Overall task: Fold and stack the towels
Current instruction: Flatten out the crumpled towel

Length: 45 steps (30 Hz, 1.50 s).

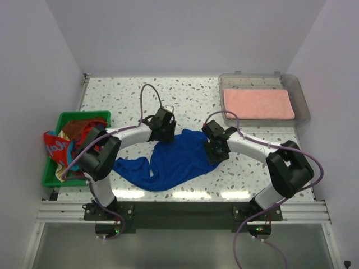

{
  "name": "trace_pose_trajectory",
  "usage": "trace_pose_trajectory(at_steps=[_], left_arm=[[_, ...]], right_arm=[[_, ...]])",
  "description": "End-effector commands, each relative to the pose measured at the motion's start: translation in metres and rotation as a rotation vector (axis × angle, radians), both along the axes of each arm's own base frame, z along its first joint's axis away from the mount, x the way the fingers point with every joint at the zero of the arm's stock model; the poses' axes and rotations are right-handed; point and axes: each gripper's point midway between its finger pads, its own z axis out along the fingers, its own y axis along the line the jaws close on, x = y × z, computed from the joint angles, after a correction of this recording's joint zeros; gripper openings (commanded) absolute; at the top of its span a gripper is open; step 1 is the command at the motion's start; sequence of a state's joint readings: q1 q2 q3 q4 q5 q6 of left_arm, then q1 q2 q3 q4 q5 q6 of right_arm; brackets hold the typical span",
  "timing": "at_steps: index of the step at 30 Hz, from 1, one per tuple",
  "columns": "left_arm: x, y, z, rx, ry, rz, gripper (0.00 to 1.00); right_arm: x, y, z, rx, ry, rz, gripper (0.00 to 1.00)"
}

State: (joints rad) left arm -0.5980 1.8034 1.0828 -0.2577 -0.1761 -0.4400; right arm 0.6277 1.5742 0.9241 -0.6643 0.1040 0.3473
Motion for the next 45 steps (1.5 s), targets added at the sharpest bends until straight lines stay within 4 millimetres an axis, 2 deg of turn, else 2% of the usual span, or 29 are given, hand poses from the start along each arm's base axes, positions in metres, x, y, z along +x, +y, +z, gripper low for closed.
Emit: trace_pose_trajectory(at_steps=[1, 5, 7, 8, 9, 10, 11, 13, 14, 15, 17, 18, 19, 20, 21, 24, 25, 26, 28, 29, 30, 31, 35, 36, 37, 38, 39, 41, 45], left_arm=[[0.016, -0.026, 0.009, -0.015, -0.066, -0.185, 0.61], [0.011, -0.034, -0.004, -0.016, -0.02, -0.23, 0.44], [0.008, -0.039, -0.002, -0.025, -0.007, -0.263, 0.24], [0.01, -0.043, 0.007, -0.035, -0.026, -0.276, 0.15], [0.01, -0.045, 0.014, -0.039, -0.041, -0.289, 0.0], [0.008, -0.045, 0.02, -0.023, -0.053, -0.3, 0.0], [0.011, -0.046, 0.041, -0.028, -0.096, -0.299, 0.0], [0.003, -0.046, 0.06, 0.037, -0.149, -0.27, 0.0], [-0.002, -0.051, 0.081, 0.044, -0.195, -0.267, 0.0], [-0.022, -0.069, 0.088, 0.054, -0.213, -0.305, 0.0], [-0.046, -0.075, 0.1, 0.055, -0.222, -0.265, 0.01], [-0.059, -0.082, 0.102, 0.039, -0.222, -0.275, 0.03], [-0.084, -0.1, 0.103, 0.017, -0.227, -0.299, 0.1], [-0.102, -0.103, 0.098, 0.014, -0.222, -0.324, 0.14], [-0.128, -0.118, 0.096, 0.005, -0.213, -0.381, 0.22], [-0.167, -0.122, 0.086, -0.021, -0.17, -0.396, 0.28], [-0.174, -0.117, 0.079, -0.036, -0.146, -0.371, 0.31], [-0.176, -0.115, 0.09, -0.079, -0.156, -0.357, 0.35], [-0.179, -0.111, 0.095, -0.125, -0.165, -0.332, 0.47], [-0.178, -0.11, 0.107, -0.157, -0.188, -0.327, 0.51], [-0.176, -0.109, 0.111, -0.17, -0.2, -0.314, 0.65], [-0.17, -0.107, 0.117, -0.181, -0.218, -0.279, 0.69], [-0.135, -0.095, 0.118, -0.258, -0.174, -0.15, 0.71], [-0.112, -0.082, 0.116, -0.277, -0.167, -0.08, 0.71], [-0.104, -0.085, 0.115, -0.326, -0.149, -0.053, 0.71], [-0.085, -0.074, 0.115, -0.342, -0.149, 0.011, 0.71], [-0.077, -0.079, 0.117, -0.393, -0.141, 0.018, 0.7], [-0.058, -0.077, 0.105, -0.41, -0.104, 0.064, 0.67], [-0.038, -0.095, 0.084, -0.413, -0.03, 0.054, 0.59]], right_arm=[[0.003, 0.004, 0.006, 0.039, -0.032, -0.012, 0.46], [0.003, 0.003, 0.006, 0.038, -0.038, -0.016, 0.46], [0.003, 0.003, 0.006, 0.041, -0.045, -0.021, 0.46], [0.003, 0.003, 0.006, 0.041, -0.049, -0.025, 0.46], [0.004, 0.002, 0.008, 0.041, -0.055, -0.028, 0.46], [0.005, 0.002, 0.01, 0.044, -0.066, -0.031, 0.46], [0.006, 0.001, 0.011, 0.042, -0.072, -0.037, 0.46], [0.01, -0.004, 0.014, 0.027, -0.103, -0.064, 0.46], [0.01, -0.007, 0.017, 0.029, -0.122, -0.08, 0.46], [0.013, -0.009, 0.021, 0.038, -0.146, -0.099, 0.46], [0.015, -0.018, 0.027, 0.044, -0.193, -0.162, 0.46], [0.016, -0.023, 0.029, 0.042, -0.212, -0.19, 0.46], [0.015, -0.031, 0.028, 0.033, -0.226, -0.237, 0.46], [0.017, -0.034, 0.036, 0.048, -0.261, -0.262, 0.46], [0.017, -0.038, 0.038, 0.05, -0.276, -0.285, 0.47], [0.016, -0.053, 0.048, 0.061, -0.345, -0.367, 0.47], [0.014, -0.059, 0.047, 0.055, -0.349, -0.386, 0.48], [0.013, -0.061, 0.048, 0.056, -0.357, -0.394, 0.48], [0.013, -0.065, 0.049, 0.068, -0.362, -0.397, 0.49], [0.013, -0.064, 0.048, 0.071, -0.358, -0.392, 0.51], [0.012, -0.063, 0.047, 0.073, -0.348, -0.379, 0.51], [0.013, -0.063, 0.045, 0.069, -0.339, -0.374, 0.51], [0.016, -0.055, 0.044, 0.093, -0.323, -0.349, 0.51], [0.017, -0.053, 0.044, 0.101, -0.321, -0.34, 0.51], [0.018, -0.051, 0.045, 0.107, -0.321, -0.338, 0.51], [0.019, -0.05, 0.046, 0.112, -0.324, -0.335, 0.51], [0.02, -0.048, 0.048, 0.121, -0.323, -0.325, 0.51], [0.021, -0.046, 0.047, 0.125, -0.318, -0.316, 0.51], [0.022, -0.043, 0.048, 0.123, -0.311, -0.294, 0.51]])
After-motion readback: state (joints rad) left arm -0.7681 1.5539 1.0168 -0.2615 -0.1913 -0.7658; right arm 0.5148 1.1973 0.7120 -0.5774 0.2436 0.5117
